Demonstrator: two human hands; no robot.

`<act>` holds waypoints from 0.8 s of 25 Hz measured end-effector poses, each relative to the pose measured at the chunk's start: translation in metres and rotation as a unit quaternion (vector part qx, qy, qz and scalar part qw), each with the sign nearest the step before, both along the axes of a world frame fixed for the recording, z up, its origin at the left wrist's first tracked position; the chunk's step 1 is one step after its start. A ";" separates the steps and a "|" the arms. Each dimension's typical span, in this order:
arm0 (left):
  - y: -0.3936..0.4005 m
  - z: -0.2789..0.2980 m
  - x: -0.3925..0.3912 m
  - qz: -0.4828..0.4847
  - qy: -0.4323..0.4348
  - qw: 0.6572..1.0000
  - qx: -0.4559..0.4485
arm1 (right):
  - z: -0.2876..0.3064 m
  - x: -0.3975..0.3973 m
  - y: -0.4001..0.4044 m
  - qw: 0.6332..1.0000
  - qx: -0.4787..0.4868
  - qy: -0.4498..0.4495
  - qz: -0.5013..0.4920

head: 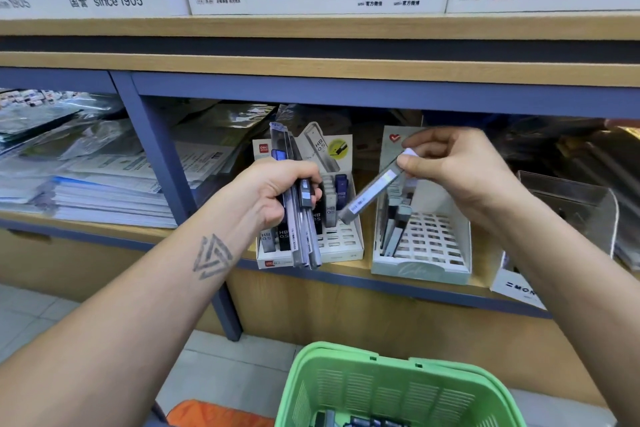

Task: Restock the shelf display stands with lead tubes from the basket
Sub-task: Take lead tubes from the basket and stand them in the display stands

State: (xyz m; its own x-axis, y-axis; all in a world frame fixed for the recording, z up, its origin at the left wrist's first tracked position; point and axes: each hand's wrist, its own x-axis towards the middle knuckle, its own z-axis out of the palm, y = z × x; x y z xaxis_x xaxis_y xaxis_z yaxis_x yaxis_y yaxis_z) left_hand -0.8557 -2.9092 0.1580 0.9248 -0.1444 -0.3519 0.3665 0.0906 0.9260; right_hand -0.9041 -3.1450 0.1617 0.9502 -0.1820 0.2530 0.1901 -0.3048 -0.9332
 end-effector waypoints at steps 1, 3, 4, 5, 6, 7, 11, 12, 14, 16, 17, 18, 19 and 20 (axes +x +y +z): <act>-0.004 0.001 -0.002 -0.004 0.002 1.000 0.003 | 0.000 -0.002 -0.006 1.000 0.024 0.006 0.009; -0.014 0.002 -0.005 -0.017 0.001 1.000 0.011 | 0.001 -0.007 -0.022 0.999 0.033 0.018 0.000; -0.020 0.002 -0.007 -0.025 -0.001 1.000 0.015 | 0.002 -0.009 -0.031 1.000 0.010 0.021 -0.018; -0.027 0.002 -0.009 -0.034 -0.003 0.999 0.021 | 0.003 -0.010 -0.039 0.998 -0.032 0.023 -0.040; -0.033 0.001 -0.009 -0.041 -0.005 0.999 0.028 | 0.004 -0.011 -0.045 0.994 -0.088 0.022 -0.060; -0.039 -0.001 -0.010 -0.047 -0.003 0.998 0.034 | 0.003 -0.011 -0.048 0.986 -0.149 0.018 -0.077; -0.061 -0.010 -0.012 -0.070 0.021 0.996 0.044 | -0.006 -0.008 -0.040 0.958 -0.270 -0.010 -0.099; -0.065 -0.011 -0.012 -0.074 0.023 0.996 0.045 | -0.008 -0.006 -0.037 0.960 -0.263 -0.016 -0.098; -0.073 -0.012 -0.012 -0.080 0.020 0.996 0.045 | -0.012 -0.001 -0.033 0.968 -0.230 -0.021 -0.093; -0.079 -0.011 -0.013 -0.089 0.011 0.995 0.046 | -0.012 0.002 -0.036 0.972 -0.214 -0.019 -0.095; -0.081 -0.010 -0.014 -0.092 0.005 0.995 0.047 | -0.011 0.002 -0.040 0.970 -0.220 -0.020 -0.098; -0.082 -0.010 -0.014 -0.093 0.000 0.995 0.047 | -0.011 0.003 -0.045 0.967 -0.231 -0.021 -0.103; -0.083 -0.010 -0.013 -0.090 -0.004 0.995 0.047 | -0.011 0.004 -0.051 0.963 -0.247 -0.023 -0.107; -0.083 -0.010 -0.011 -0.087 -0.006 0.995 0.046 | -0.013 0.005 -0.055 0.957 -0.266 -0.025 -0.111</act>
State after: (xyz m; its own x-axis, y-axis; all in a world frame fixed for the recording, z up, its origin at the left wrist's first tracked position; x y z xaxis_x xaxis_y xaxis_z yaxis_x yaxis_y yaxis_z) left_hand -0.8672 -2.9924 0.1485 0.8928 -0.2710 -0.3598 0.3576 -0.0592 0.9320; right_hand -0.8990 -3.2003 0.1490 0.8870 -0.2111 0.4108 0.1056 -0.7732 -0.6253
